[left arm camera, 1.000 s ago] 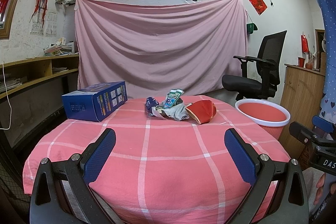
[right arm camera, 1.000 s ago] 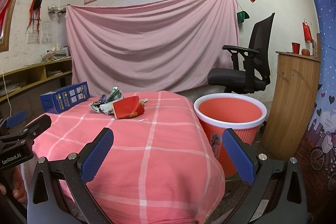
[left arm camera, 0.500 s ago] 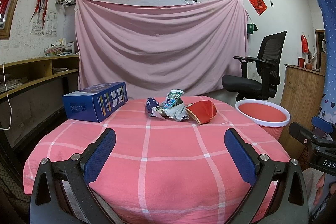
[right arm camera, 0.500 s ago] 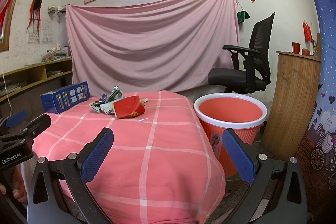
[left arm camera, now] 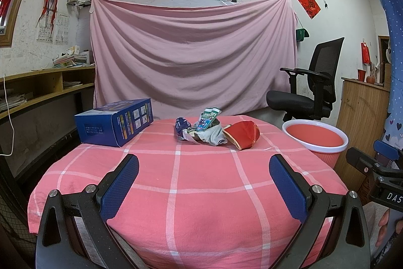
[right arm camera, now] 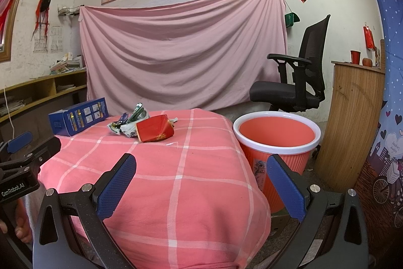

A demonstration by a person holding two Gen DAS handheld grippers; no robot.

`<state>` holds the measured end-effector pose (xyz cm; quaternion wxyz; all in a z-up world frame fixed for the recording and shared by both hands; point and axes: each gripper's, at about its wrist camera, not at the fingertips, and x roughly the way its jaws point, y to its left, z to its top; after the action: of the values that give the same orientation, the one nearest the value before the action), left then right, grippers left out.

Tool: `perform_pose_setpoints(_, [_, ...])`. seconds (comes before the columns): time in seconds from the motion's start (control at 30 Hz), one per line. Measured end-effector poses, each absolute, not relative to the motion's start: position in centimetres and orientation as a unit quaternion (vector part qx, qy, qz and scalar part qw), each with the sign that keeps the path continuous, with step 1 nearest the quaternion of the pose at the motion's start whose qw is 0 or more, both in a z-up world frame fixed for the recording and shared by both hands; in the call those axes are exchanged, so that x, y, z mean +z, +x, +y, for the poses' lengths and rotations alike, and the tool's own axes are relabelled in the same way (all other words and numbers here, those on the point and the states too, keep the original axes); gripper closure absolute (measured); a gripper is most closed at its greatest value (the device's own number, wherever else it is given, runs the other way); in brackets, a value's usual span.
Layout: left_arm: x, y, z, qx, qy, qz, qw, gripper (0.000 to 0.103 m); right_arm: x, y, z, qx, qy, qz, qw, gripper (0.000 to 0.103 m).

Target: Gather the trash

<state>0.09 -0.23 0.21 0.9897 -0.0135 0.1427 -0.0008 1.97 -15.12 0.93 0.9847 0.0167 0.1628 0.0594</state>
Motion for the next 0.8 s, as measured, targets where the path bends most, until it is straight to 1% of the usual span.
perform_pose_setpoints(0.8, [0.52,0.24,-0.11,0.003,-0.016,0.141,0.99,0.002,0.97,1.9,-15.25,0.056,0.022,0.159,0.986,0.0])
